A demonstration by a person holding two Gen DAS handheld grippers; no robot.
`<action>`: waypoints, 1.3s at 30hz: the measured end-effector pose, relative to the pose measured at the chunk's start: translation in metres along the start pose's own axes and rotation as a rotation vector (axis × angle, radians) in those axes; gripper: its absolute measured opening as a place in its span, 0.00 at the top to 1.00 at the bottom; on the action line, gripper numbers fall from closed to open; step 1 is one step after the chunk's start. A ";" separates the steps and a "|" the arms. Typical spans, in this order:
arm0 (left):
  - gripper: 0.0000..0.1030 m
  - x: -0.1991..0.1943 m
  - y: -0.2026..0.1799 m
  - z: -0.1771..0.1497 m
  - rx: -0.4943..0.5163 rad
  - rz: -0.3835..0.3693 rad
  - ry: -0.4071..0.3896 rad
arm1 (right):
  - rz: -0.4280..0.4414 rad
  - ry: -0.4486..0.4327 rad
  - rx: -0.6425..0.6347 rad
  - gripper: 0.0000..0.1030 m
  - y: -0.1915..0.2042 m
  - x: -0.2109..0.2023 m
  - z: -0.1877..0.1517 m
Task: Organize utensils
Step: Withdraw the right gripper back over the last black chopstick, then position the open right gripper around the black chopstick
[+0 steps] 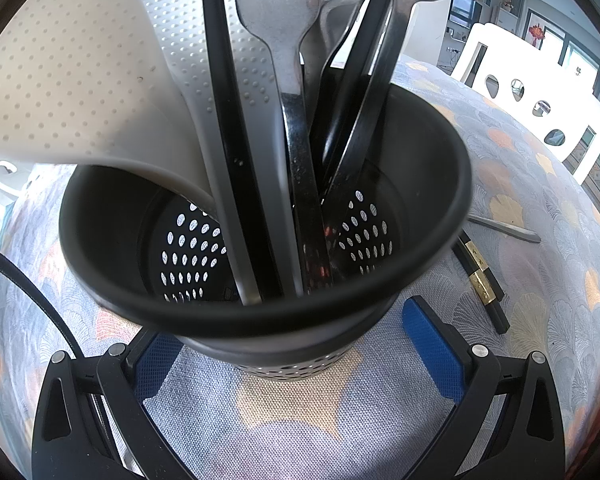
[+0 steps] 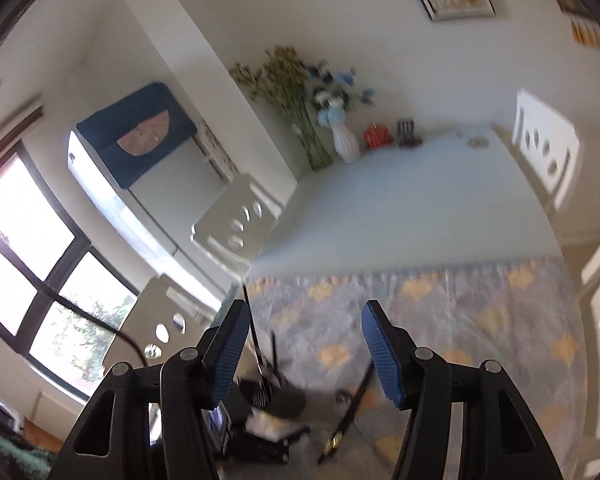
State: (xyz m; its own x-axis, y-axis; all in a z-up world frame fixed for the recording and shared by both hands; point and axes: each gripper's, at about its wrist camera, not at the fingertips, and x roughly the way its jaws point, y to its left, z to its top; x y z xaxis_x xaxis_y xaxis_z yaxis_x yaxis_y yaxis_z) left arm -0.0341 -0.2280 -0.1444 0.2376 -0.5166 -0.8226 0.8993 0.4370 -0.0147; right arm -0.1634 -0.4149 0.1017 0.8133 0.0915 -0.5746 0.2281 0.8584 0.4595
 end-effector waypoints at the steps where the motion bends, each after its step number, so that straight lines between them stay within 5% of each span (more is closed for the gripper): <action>1: 0.00 0.000 0.001 0.000 0.000 0.000 0.000 | -0.011 0.027 0.001 0.45 -0.006 0.001 -0.006; 13: 0.00 0.000 0.000 0.000 0.001 0.000 0.000 | -0.022 0.387 -0.057 0.45 -0.033 0.082 -0.081; 39: 0.00 0.000 0.000 0.000 0.001 0.000 0.000 | -0.164 0.468 -0.058 0.45 -0.059 0.141 -0.097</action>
State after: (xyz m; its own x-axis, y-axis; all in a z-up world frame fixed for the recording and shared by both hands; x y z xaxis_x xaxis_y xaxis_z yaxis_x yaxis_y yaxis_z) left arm -0.0338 -0.2280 -0.1443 0.2374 -0.5166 -0.8227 0.8996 0.4365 -0.0145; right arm -0.1144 -0.4036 -0.0720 0.4386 0.1582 -0.8846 0.2920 0.9059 0.3068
